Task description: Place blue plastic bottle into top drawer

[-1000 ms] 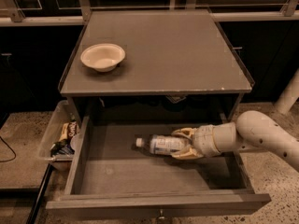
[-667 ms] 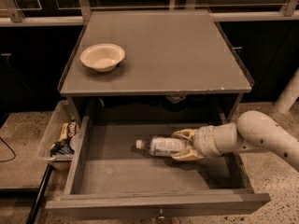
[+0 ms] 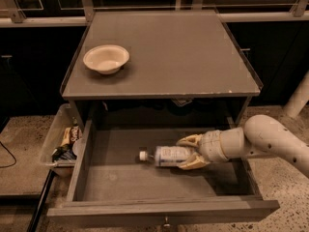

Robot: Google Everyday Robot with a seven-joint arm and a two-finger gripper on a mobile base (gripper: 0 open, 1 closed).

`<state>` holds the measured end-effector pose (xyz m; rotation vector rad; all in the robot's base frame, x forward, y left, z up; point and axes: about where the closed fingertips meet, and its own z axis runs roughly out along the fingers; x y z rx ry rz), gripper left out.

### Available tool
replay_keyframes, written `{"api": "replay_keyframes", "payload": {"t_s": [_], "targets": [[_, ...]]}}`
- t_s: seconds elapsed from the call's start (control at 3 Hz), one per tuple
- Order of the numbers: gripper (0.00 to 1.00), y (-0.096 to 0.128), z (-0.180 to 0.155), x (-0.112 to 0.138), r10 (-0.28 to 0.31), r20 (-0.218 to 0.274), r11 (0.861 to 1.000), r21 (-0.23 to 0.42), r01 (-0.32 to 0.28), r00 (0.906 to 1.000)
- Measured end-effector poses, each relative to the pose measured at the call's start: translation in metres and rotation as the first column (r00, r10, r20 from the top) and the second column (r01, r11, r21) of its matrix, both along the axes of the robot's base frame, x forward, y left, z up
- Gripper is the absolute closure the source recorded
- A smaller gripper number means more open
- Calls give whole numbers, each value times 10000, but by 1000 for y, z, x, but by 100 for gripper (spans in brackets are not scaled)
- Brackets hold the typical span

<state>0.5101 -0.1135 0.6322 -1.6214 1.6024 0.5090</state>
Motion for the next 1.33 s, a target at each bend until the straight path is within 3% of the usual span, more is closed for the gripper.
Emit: {"api": "replay_keyframes", "payload": {"t_s": [0.33, 0.67, 1.0, 1.33], "targets": [[11, 0, 0, 0, 4, 2, 10000, -5, -4, 10000], [0, -3, 24, -7, 42, 471, 9999, -129, -36, 9989], [0, -13, 62, -11, 65, 1226, 9994, -344, -23, 9924], [0, -34, 108, -14, 117, 2012, 9974, -722, 30, 9795]]}}
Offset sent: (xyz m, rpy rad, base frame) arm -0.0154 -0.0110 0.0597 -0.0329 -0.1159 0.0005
